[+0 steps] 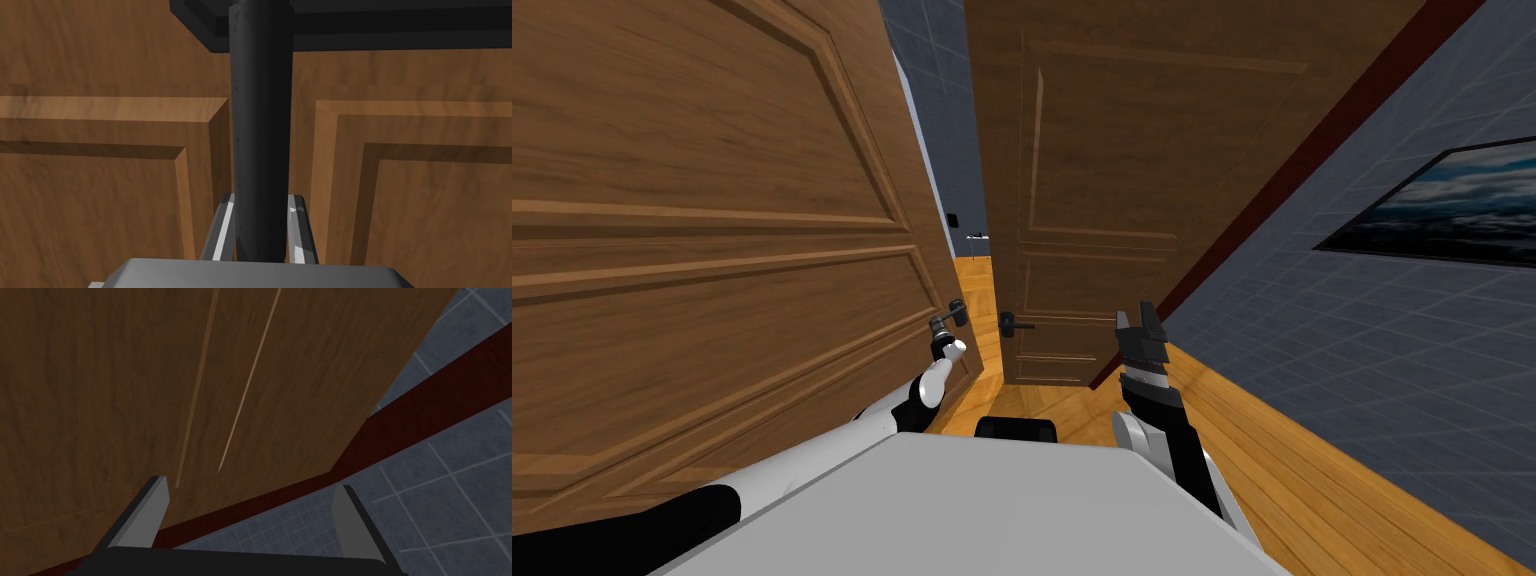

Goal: Push the door open

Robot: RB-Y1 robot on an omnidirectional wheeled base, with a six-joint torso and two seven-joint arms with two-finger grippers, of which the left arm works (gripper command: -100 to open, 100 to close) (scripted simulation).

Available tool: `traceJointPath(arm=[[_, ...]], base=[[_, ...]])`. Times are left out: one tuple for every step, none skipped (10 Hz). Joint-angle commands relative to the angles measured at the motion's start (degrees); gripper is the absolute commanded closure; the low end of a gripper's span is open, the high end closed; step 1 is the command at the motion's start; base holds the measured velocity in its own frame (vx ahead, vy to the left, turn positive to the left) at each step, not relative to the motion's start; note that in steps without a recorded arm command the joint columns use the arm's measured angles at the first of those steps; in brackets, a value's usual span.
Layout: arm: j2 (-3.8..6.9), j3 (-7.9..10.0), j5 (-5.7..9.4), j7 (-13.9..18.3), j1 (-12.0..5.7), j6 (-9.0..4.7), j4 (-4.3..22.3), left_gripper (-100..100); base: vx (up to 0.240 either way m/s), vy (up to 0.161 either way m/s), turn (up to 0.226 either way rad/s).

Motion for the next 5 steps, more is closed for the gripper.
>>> traceJointPath(arm=[[1.52, 0.39, 1.05, -0.5, -0.78, -2.02, 1.5, 100], [2.19, 0.6, 2.96, -1.6, -1.12, -3.11, 2.6, 100], [2.53, 0.7, 3.91, -2.2, -1.29, -3.66, 3.2, 100], [2.86, 0.8, 4.89, -2.8, -1.47, -4.22, 3.8, 100], [3.2, 0.91, 5.87, -3.3, -1.65, -4.79, 4.4, 100]], base=[[0.004, 0.027, -0.048], [0.011, 0.063, -0.128], [0.019, 0.073, -0.112], [0.025, 0.053, -0.068], [0.032, 0.05, -0.062]])
